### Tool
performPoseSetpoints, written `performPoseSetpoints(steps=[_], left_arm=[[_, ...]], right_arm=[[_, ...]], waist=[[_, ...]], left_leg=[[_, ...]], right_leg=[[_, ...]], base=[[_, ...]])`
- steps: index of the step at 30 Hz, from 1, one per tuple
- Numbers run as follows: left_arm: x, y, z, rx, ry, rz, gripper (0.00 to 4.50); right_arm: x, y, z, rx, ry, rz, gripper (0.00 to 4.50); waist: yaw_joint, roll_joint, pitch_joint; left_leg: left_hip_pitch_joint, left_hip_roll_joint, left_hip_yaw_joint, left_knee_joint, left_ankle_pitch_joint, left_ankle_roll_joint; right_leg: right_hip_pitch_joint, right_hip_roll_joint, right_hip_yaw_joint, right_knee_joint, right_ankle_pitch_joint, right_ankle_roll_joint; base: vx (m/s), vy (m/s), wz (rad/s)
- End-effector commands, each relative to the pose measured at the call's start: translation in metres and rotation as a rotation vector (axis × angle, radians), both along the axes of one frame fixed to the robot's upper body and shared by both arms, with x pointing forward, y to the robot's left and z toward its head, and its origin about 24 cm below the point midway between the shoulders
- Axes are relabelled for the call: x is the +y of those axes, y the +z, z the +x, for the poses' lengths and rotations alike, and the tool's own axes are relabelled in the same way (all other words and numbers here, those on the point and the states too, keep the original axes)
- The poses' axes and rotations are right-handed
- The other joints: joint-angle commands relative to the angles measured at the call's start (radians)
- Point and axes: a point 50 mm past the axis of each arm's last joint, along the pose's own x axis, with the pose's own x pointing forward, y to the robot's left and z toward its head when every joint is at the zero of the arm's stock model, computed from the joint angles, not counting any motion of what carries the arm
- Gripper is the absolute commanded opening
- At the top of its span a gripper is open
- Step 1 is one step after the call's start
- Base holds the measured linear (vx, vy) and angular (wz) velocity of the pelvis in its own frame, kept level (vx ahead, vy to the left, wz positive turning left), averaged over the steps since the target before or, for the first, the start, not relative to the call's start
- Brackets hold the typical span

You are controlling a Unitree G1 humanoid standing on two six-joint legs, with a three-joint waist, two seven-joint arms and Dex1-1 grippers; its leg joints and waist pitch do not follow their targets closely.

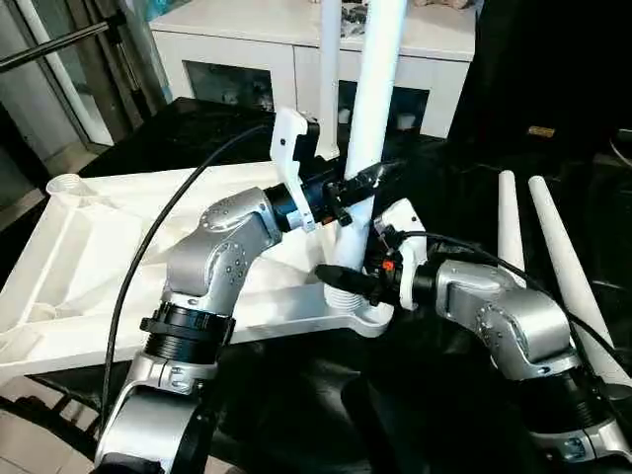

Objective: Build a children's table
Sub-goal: Insert table leg to table base

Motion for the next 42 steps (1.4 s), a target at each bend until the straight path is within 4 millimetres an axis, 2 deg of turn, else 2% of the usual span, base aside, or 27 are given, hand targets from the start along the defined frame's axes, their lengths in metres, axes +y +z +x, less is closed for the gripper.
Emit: performPoseSetpoints(steps=[1,6,7,10,12,18,21,22,23,25,27,28,30,32,36,40,42], left_arm=[[0.0,0.004,-0.002,-0.022,-0.013,-0.002,1.8],[0.0,0.004,-0.002,-0.022,-0.014,-0.001,1.8],[0.0,0.004,-0.002,-0.022,-0.014,-0.001,1.8],[0.0,0.004,-0.002,-0.021,-0.015,-0.003,1.8],[0.0,0.004,-0.002,-0.021,-0.016,-0.003,1.8],[0.0,0.006,-0.002,-0.021,-0.019,-0.006,1.8],[0.002,0.004,0.001,0.009,0.024,0.003,1.8],[0.003,0.003,0.006,0.045,0.072,0.003,2.36],[0.004,0.002,0.009,0.07,0.106,0.003,2.5],[0.005,0.004,0.008,0.099,0.062,-0.048,2.52],[0.005,0.006,0.006,0.087,0.034,-0.067,2.78],[0.006,0.006,0.004,0.075,0.044,-0.075,2.95],[0.007,0.006,0.003,0.061,0.059,-0.099,2.97],[0.009,0.011,0.003,0.056,0.082,-0.165,3.32],[0.018,0.024,0.002,0.054,0.133,-0.317,3.35],[0.026,0.027,-0.004,0.018,0.143,-0.361,3.35],[0.03,0.027,-0.004,0.017,0.156,-0.375,3.35]], right_arm=[[0.0,0.007,0.004,-0.029,-0.01,0.011,2.89],[-0.001,0.007,0.004,-0.028,-0.016,0.01,2.89],[-0.002,0.007,0.004,-0.026,-0.014,0.01,2.62],[-0.002,0.006,0.003,-0.022,-0.012,0.011,2.5],[-0.001,0.006,0.003,-0.021,-0.011,0.012,2.2],[0.0,0.006,0.003,-0.018,-0.006,0.021,1.95],[0.0,0.006,0.003,-0.019,-0.006,0.023,1.93],[0.0,0.006,0.003,-0.02,-0.007,0.025,1.93],[0.0,0.006,0.003,-0.02,-0.008,0.026,1.92],[0.0,0.006,0.003,-0.022,-0.012,0.029,1.91],[-0.001,0.007,0.003,-0.026,-0.016,0.034,1.9],[-0.001,0.008,0.003,-0.038,-0.028,0.051,1.9],[0.0,0.011,0.004,-0.059,-0.043,0.077,1.9],[-0.001,0.014,0.004,-0.082,-0.068,0.116,1.89],[-0.004,0.021,0.004,-0.123,-0.133,0.202,1.89],[-0.009,0.02,0.004,-0.155,-0.204,0.217,1.89],[-0.011,0.02,0.005,-0.17,-0.235,0.217,1.89]], waist=[[0.001,-0.015,-0.077],[0.001,-0.016,-0.079],[0.001,-0.015,-0.079],[0.001,-0.014,-0.079],[0.001,-0.015,-0.078],[0.002,-0.015,-0.078],[0.001,-0.01,-0.078],[0.0,-0.012,-0.079],[0.0,-0.013,-0.078],[0.002,-0.013,-0.078],[0.002,-0.013,-0.079],[0.003,-0.004,-0.079],[0.001,-0.008,-0.078],[0.001,-0.011,-0.078],[0.002,-0.01,-0.078],[-0.001,-0.007,-0.075],[-0.001,-0.005,-0.075]], left_leg=[[0.003,0.009,0.001,-0.062,-0.137,0.022],[0.003,0.009,0.001,-0.061,-0.13,0.023],[0.003,0.009,0.001,-0.061,-0.129,0.024],[0.003,0.009,0.001,-0.061,-0.13,0.024],[0.003,0.009,0.002,-0.061,-0.134,0.023],[0.003,0.008,0.001,-0.061,-0.137,0.022],[0.003,0.009,0.0,-0.061,-0.14,0.019],[0.004,0.009,0.001,-0.061,-0.144,0.016],[0.003,0.008,0.001,-0.061,-0.146,0.016],[0.003,0.007,0.001,-0.06,-0.147,0.017],[0.002,0.006,0.0,-0.06,-0.142,0.019],[0.003,0.007,-0.001,-0.06,-0.144,0.019],[0.003,0.007,-0.001,-0.061,-0.154,0.019],[0.003,0.008,0.0,-0.062,-0.16,0.015],[0.002,0.01,-0.001,-0.062,-0.167,0.021],[0.003,0.008,-0.001,-0.065,-0.182,0.018],[0.004,0.008,-0.001,-0.065,-0.182,0.015]], right_leg=[[0.064,-0.036,0.044,-0.069,-0.218,-0.167],[0.065,-0.036,0.044,-0.068,-0.204,-0.171],[0.064,-0.037,0.044,-0.068,-0.203,-0.172],[0.065,-0.036,0.044,-0.067,-0.197,-0.176],[0.065,-0.036,0.044,-0.068,-0.201,-0.176],[0.065,-0.037,0.043,-0.069,-0.212,-0.171],[0.064,-0.036,0.043,-0.067,-0.206,-0.172],[0.065,-0.035,0.043,-0.066,-0.2,-0.175],[0.066,-0.035,0.043,-0.067,-0.203,-0.175],[0.065,-0.036,0.042,-0.069,-0.22,-0.174],[0.066,-0.036,0.042,-0.069,-0.22,-0.172],[0.064,-0.037,0.042,-0.069,-0.217,-0.174],[0.064,-0.036,0.041,-0.071,-0.219,-0.172],[0.064,-0.037,0.041,-0.071,-0.223,-0.173],[0.065,-0.037,0.04,-0.071,-0.215,-0.187],[0.063,-0.034,0.04,-0.077,-0.254,-0.155],[0.061,-0.034,0.04,-0.078,-0.261,-0.15]], base=[[0.0,0.0,0.0],[0.0,0.0,0.0],[0.0,0.0,0.0],[0.0,0.0,0.0],[0.0,0.0,0.0],[0.0,0.0,0.0],[0.0,0.0,0.0],[0.0,0.0,0.0],[0.0,0.0,0.0],[0.0,0.0,0.0],[0.0,0.0,0.0],[0.0,0.0,0.0],[0.0,0.0,0.0],[0.0,0.0,0.0],[0.0,0.0,0.0],[0.0,0.0,0.0],[0.0,0.0,0.0]])
